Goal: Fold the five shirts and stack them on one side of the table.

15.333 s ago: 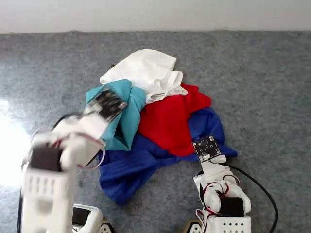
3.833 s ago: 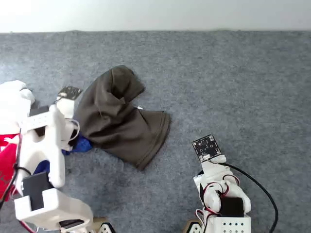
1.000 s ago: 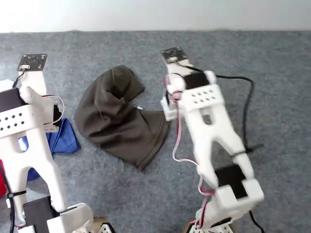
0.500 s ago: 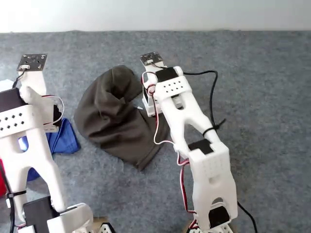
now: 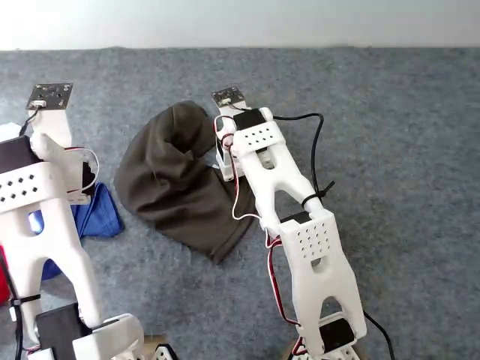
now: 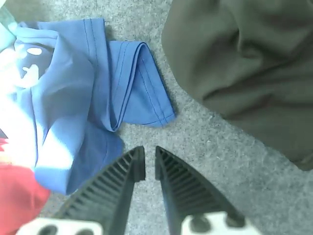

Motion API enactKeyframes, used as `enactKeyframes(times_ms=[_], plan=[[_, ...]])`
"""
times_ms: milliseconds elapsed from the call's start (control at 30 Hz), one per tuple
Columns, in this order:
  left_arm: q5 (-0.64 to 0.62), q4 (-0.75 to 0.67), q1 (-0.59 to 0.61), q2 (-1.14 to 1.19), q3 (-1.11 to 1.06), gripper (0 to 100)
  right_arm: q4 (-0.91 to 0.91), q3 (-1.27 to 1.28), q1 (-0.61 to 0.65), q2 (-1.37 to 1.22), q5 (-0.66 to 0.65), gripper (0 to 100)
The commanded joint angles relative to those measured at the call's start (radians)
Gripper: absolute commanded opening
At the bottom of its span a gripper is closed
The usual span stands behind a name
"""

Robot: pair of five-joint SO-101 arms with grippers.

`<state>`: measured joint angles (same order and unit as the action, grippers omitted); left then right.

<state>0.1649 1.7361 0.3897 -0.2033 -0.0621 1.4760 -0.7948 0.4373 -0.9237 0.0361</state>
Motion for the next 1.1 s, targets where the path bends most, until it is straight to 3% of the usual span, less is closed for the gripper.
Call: enactKeyframes(times_ms=[0,233,467,1067], plan=[[-0.002,0.017,0.003,-0.031,0.002,6,0.015,-0.034,0.004,0.019,0.006,0.2],[-0.002,0.017,0.003,-0.031,0.002,6,0.087,-0.034,-0.001,0.094,0.002,1.8],[-0.002,0.017,0.003,-0.031,0.002,6,0.128,-0.034,-0.001,0.114,-0.064,13.5],[0.000,0.017,-0.002,-0.031,0.002,6,0.193,-0.063,-0.042,0.122,-0.064,12.5]])
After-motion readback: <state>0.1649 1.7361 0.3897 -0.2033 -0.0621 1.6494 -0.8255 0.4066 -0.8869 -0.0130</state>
